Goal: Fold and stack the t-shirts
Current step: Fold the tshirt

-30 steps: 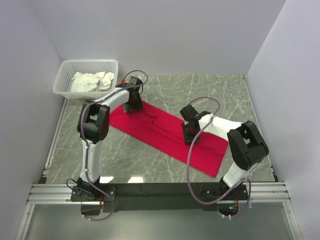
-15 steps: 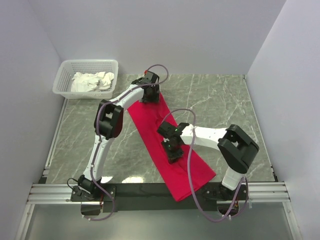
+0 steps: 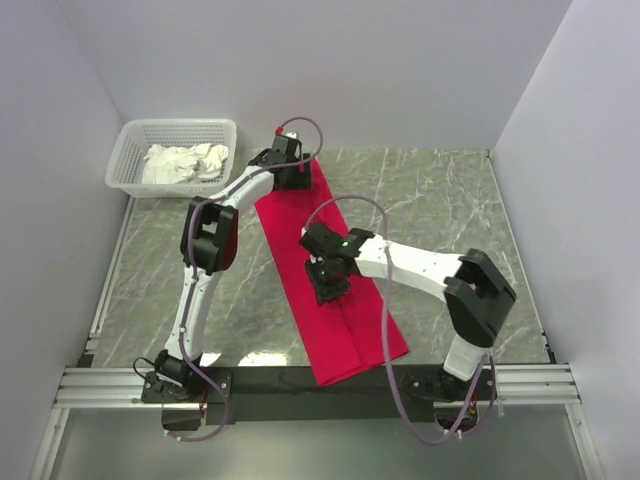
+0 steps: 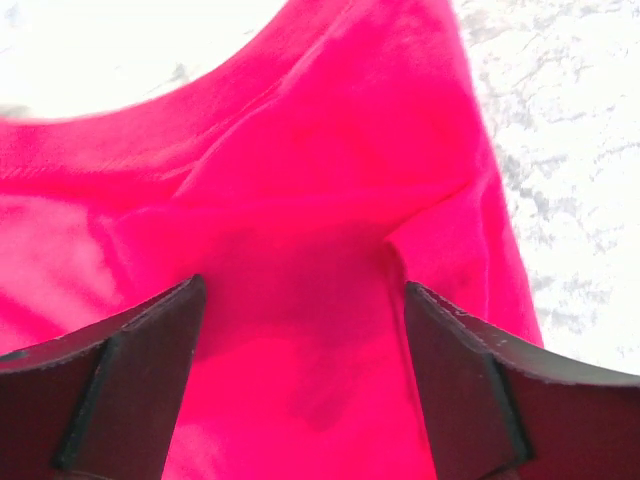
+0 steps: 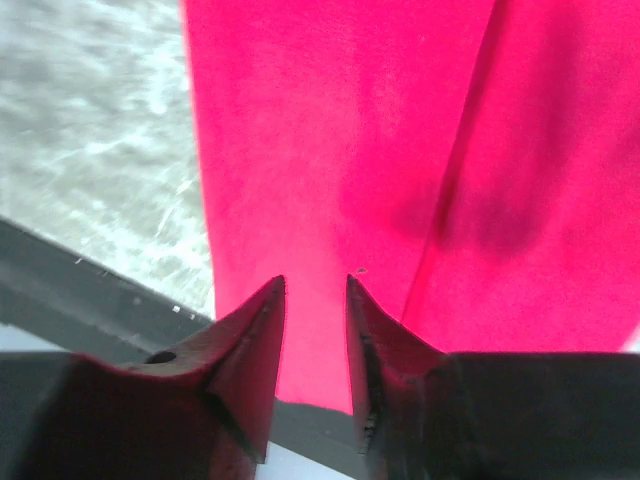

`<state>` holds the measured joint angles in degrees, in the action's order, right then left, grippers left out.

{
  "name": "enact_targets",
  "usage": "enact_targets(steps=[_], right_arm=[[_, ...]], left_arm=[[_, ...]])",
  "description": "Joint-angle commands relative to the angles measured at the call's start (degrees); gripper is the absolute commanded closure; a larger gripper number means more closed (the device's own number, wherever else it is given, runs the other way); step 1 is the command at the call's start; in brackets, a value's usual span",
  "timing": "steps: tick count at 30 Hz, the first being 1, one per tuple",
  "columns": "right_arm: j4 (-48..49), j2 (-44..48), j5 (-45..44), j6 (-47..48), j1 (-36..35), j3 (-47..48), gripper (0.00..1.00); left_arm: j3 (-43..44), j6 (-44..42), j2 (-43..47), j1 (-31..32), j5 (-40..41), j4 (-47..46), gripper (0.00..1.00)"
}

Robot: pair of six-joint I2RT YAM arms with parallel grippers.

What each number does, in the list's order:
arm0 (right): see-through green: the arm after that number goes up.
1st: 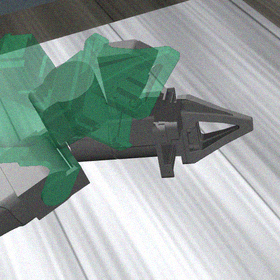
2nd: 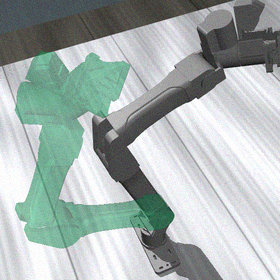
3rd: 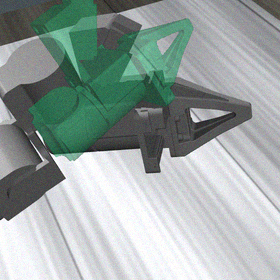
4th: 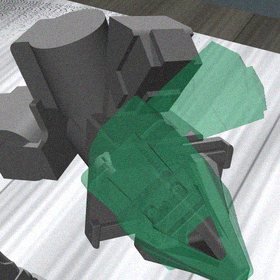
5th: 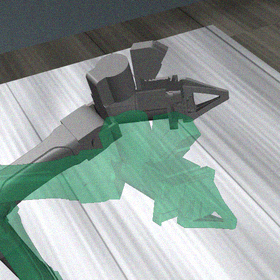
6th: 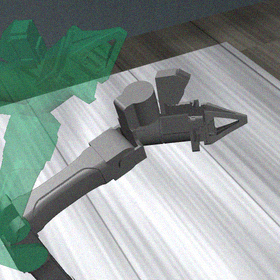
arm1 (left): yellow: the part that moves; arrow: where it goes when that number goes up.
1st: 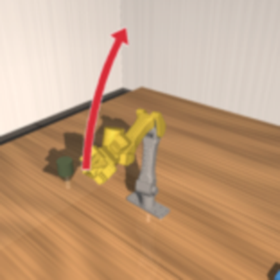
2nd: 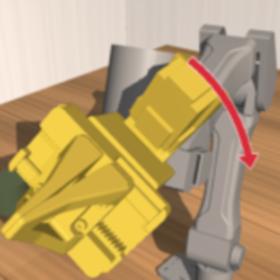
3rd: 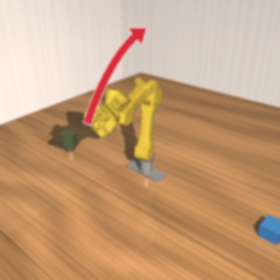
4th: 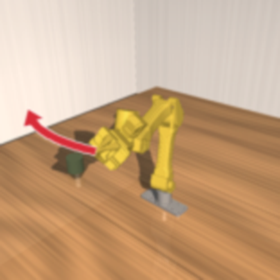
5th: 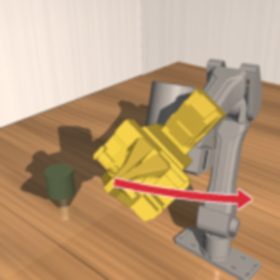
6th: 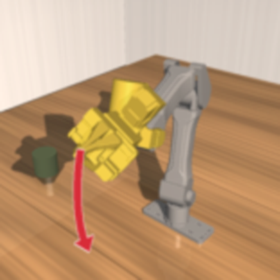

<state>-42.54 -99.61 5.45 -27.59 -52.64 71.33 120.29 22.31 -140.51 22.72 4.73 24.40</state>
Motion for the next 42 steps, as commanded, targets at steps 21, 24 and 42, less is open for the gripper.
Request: enact_targets(steps=[21,24,42], right_arm=[[0.7,10.6,3.8,-1.9,-5.6,-12.5,0.57],[1.9,8.5,3.9,-2.9,-6.9,-11.8,0.57],[3.3,8.5,-3.4,-5.1,-8.2,-9.4,0.57]], left_arm=[[-29.5,19.8,26.5,6.0,8.4,1.2,0.48],[-29.1,20.4,24.2,6.7,8.1,1.8,0.47],[-16.6,16.7,9.1,5.5,13.4,7.5,0.51]])
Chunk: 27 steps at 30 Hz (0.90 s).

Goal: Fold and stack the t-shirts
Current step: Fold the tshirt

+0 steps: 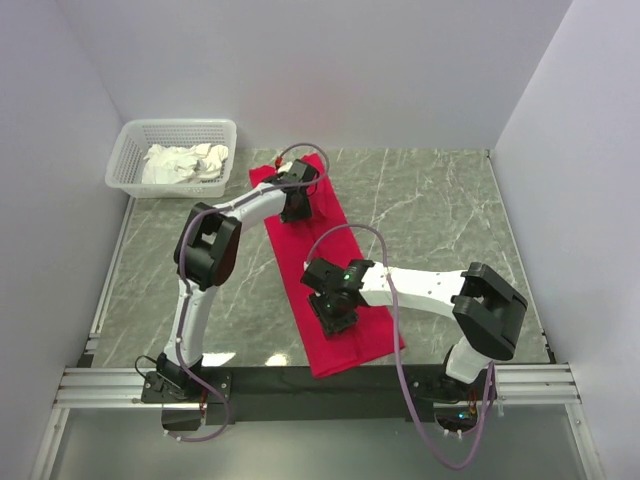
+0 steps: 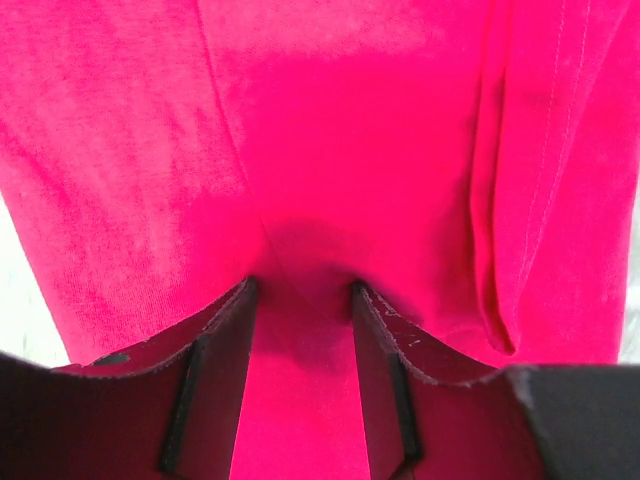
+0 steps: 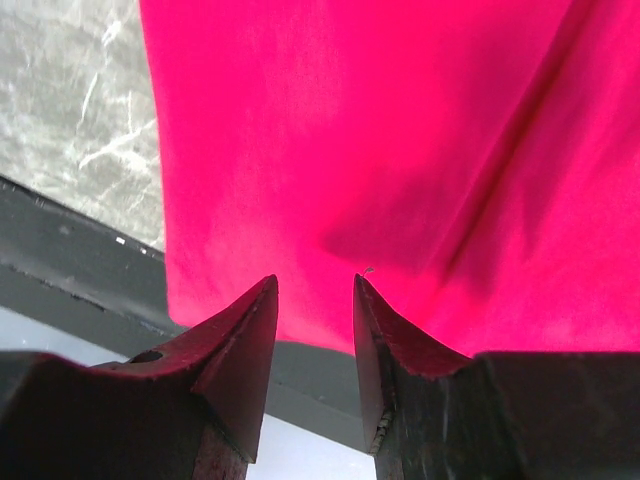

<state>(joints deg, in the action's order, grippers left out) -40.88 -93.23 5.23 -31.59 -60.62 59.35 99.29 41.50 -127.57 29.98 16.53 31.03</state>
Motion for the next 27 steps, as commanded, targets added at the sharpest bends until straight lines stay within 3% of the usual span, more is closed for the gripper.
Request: enact_targets(steps=[1,8,13,19,27], right_arm=[[1.9,2.3,-3.8,-1.0,-0.2,3.0,0.57],[3.9,4.7,-8.2,-2.6,3.0,2.0,0.57],[4.3,8.7,-11.7,-2.9,5.6,1.2,0.55],[3.7,14.6,-12.2,-2.9,10.5,-2.0,0.42],[5.1,22.0,-7.4,-2.3,23.2,-11.4,0.47]], left_arm=[[5.6,-2.9,-4.7,-2.9,1.2,1.0,0.51],[14.3,-6.0,-10.2,-6.9,-3.7,-1.9,0.43],[18.0,-7.9,-10.4,-7.4,-7.3,-3.7,0.31],[8.3,-5.6,2.7,-7.3,-9.8,-6.1,0.11],[-9.5,3.8,28.2,-1.6,-4.4,3.8,0.09]])
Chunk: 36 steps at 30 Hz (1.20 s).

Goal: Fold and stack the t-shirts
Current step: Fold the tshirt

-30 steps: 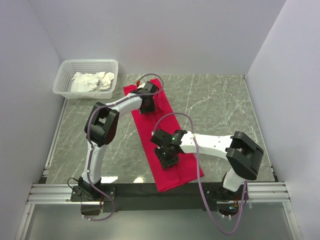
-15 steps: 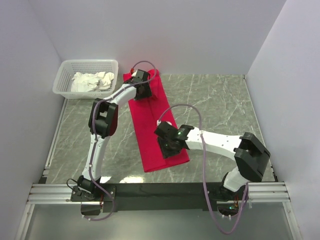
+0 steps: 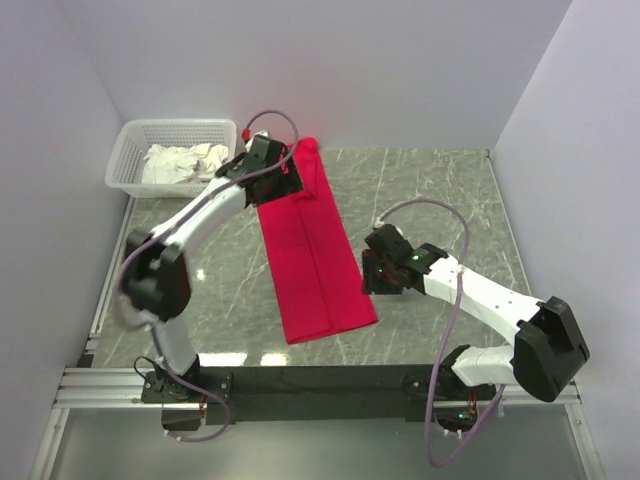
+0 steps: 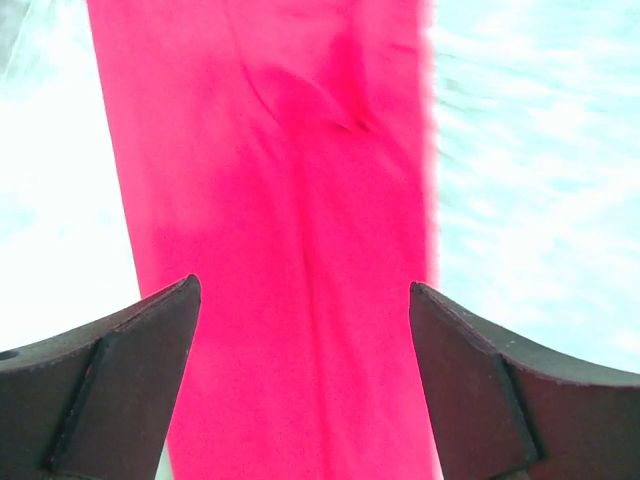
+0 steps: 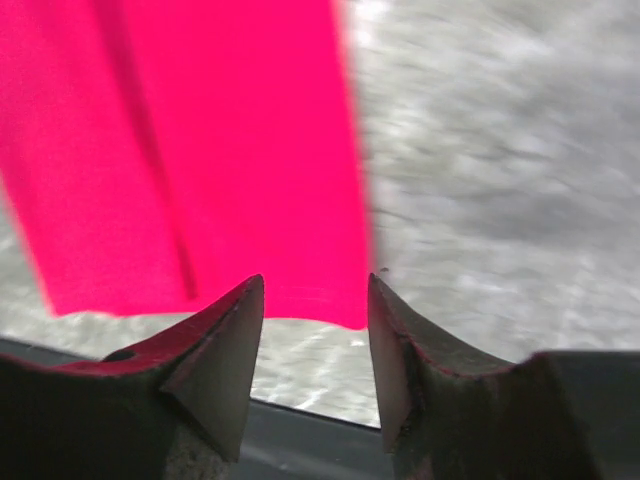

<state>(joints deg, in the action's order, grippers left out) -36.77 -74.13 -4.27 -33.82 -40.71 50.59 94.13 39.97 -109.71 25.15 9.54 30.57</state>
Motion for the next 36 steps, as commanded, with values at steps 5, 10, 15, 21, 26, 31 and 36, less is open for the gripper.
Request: enact_targets(steps=[5,10,15,21,26,31,36], right_arm=[[3.8,3.7,7.4,-1.1,5.6,-6.6,0.53],[7.9,2.9,11.1,-2.7,6.6,-11.0,0.54],[10.6,0.9,12.5,-2.8,7.2,-13.4,0.54],[9.9,-0.8,12.9,-2.6,7.3,-12.9,0.53],[8.6,-1.5,11.5,-2.5,7.4,-13.2,0.53],[9.0,-2.0,11.9,-2.1,7.7,-13.6,0.52],[7.9,-4.0,16.0,-0.8,7.8,-14.3,0.53]], left_arm=[[-24.5,15.6,25.6,9.2,-0.9,9.0,0.15],[-40.1,23.4,36.6,16.0,-5.2,8.8,0.18],[-50.7,31.0,40.4,20.9,-7.0,4.8,0.21],[-51.9,33.2,36.6,24.9,-7.8,2.8,0.23],[-50.7,34.3,31.3,27.9,-7.9,4.0,0.28],[-51.8,34.6,30.5,28.5,-7.4,4.4,0.35],[-53.1,34.7,29.4,28.8,-9.1,3.2,0.44]])
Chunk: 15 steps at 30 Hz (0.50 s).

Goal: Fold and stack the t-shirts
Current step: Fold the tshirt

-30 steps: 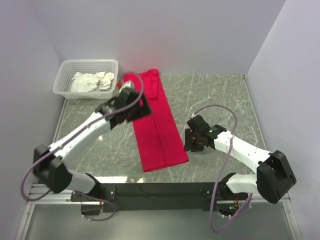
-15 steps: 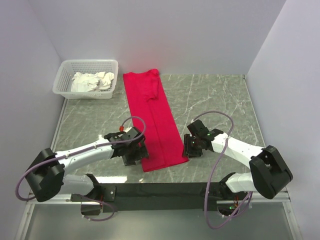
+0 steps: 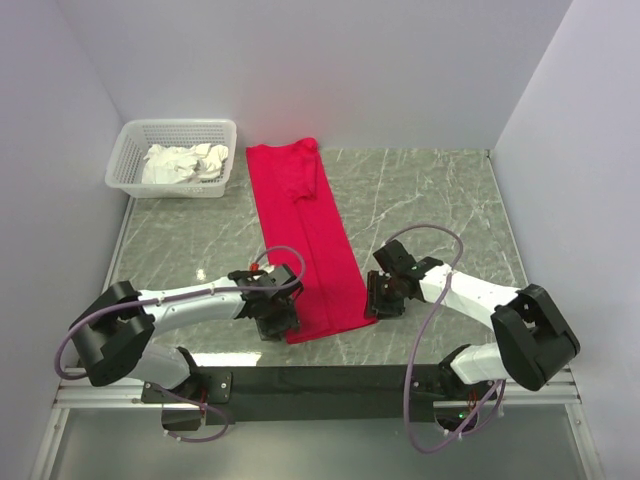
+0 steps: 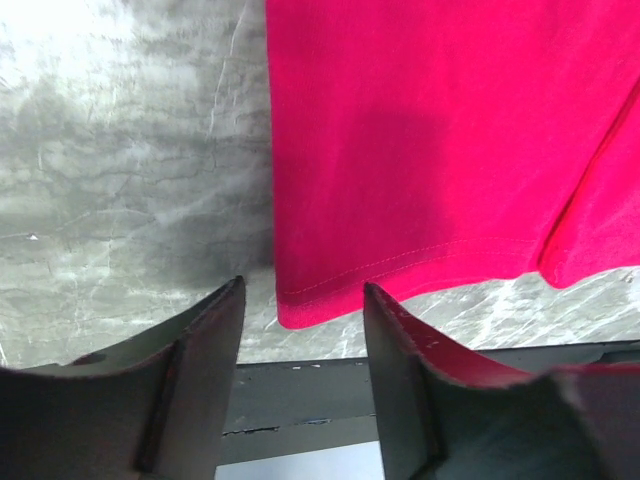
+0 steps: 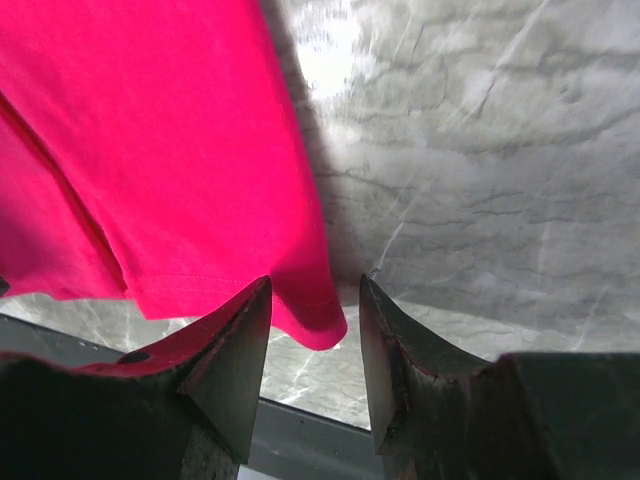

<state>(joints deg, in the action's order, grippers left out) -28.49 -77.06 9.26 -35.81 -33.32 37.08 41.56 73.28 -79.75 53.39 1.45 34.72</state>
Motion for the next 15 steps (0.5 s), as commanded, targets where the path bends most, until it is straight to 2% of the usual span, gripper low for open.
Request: enact_targets(steps=[1,7,10,12,13,15], right_arm=[[0.0,-1.3,3.2,1.2,0.4,-1.3,0.53],[1.3,-3.3,3.3,1.4,0.4,-2.5,0.56],[1.1,-4.1,3.0,1.6,0.4,-1.8,0.61],[0.7,-4.0,2.7,1.7,0.4,-1.6,0.69],[0.4,-3.5,2.4,1.8,0.4,-1.5,0.76],[-1.1,-2.0,1.6,2.1,0.4,-1.4,0.85]], left_arm=[[-0.7,1.5,-0.8,0.8,-1.9,-1.1,0.46],[-1.0,0.8,-3.0,0.9,-2.9,-2.1,0.53],[-0.8,0.5,-4.0,0.9,-3.3,-2.1,0.57],[-0.6,0.6,-3.8,0.9,-3.0,-1.3,0.68],[-0.4,0.6,-3.5,0.9,-2.8,-0.9,0.78],[-0.1,1.0,-2.0,1.1,-1.9,0.7,0.87]])
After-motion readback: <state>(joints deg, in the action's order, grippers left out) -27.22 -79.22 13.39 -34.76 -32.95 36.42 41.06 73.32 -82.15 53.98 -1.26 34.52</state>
